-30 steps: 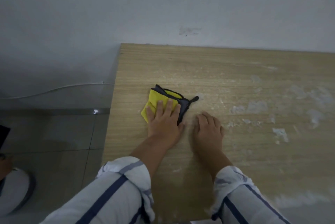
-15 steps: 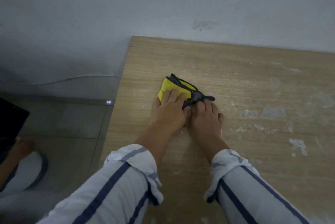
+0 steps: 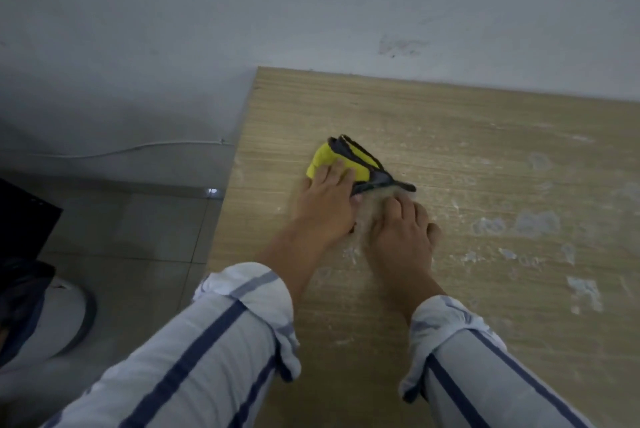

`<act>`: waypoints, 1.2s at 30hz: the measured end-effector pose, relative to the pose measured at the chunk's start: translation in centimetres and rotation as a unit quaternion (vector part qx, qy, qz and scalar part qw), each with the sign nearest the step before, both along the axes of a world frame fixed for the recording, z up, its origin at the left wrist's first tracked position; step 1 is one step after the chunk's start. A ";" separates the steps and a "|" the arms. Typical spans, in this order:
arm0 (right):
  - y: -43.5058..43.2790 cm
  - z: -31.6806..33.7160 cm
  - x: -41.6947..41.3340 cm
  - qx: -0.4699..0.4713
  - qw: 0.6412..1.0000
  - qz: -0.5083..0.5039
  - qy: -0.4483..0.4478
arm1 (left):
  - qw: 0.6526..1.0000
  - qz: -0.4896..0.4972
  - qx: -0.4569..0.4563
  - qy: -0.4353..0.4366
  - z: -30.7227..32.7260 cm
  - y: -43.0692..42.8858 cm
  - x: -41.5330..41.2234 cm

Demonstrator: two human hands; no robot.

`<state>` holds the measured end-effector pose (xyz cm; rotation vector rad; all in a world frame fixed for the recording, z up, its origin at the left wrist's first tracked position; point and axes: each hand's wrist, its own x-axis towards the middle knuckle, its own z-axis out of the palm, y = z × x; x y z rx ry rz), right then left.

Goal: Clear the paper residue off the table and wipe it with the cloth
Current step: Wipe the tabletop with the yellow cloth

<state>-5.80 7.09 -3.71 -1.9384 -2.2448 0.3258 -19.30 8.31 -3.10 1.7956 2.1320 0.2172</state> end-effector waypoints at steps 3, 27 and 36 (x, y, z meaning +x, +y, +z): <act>0.0 0.0 0.1 0.008 1.000 0.005 -0.003 | 0.990 0.141 0.009 0.016 -0.2 -0.8 -5.2; -2.9 0.9 -1.3 -0.052 0.998 0.046 0.001 | 0.989 0.111 0.091 -0.024 2.0 -11.9 0.6; -5.4 0.9 2.2 -0.031 0.996 0.082 -0.001 | 0.972 0.233 0.019 0.010 -0.2 -17.1 -2.9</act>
